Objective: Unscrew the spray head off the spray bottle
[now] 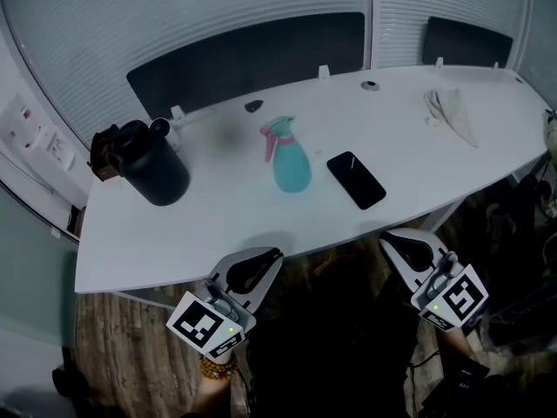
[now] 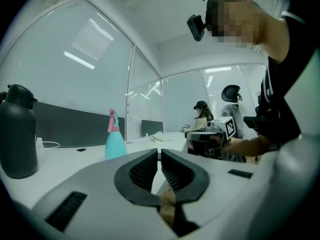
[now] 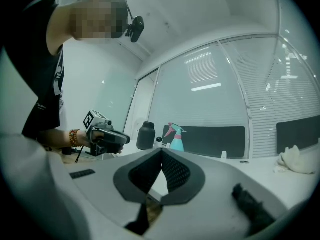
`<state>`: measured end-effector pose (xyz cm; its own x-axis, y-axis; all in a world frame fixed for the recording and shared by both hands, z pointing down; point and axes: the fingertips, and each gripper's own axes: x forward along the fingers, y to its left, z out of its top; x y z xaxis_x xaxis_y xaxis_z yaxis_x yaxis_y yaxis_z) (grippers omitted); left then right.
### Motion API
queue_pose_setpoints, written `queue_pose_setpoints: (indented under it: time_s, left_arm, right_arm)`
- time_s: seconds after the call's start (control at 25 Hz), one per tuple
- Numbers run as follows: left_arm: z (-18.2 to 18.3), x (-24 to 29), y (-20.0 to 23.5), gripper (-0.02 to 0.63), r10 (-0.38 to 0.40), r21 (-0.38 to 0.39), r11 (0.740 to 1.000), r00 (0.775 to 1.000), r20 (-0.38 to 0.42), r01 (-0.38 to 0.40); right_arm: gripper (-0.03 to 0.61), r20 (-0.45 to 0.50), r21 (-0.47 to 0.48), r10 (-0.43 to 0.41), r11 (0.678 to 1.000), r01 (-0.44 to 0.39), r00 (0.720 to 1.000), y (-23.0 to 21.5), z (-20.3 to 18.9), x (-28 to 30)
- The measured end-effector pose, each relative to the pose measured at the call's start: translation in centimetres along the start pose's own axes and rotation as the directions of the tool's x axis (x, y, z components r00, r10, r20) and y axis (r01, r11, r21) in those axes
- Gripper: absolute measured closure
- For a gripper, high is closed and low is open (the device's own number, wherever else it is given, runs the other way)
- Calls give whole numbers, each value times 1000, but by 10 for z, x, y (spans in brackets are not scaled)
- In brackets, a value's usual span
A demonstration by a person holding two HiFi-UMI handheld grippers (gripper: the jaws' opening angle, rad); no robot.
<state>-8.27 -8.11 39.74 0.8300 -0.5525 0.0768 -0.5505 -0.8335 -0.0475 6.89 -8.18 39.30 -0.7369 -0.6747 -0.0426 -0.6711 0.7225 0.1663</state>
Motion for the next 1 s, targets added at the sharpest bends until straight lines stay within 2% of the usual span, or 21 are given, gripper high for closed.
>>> queue_pose_setpoints:
  time_s: [0.28, 0.6, 0.8, 1.0]
  left_arm:
    - [13, 2, 11, 607, 54, -15, 998, 999, 3, -54]
    - [29, -6, 17, 607, 67, 0, 998, 997, 29, -67]
    - [15, 1, 48, 606, 102, 4, 995, 995, -19, -102]
    - [9, 11, 73, 587, 112, -53, 992, 994, -9, -113]
  right_arm:
    - [577, 7, -27, 37, 999, -37, 999, -9, 6, 7]
    - [577, 20, -97, 115, 989, -112, 993, -11, 34, 18]
    - [577, 25, -76, 133, 989, -131, 991, -25, 29, 36]
    - [577, 9, -82, 151, 985, -150, 988, -43, 23, 49]
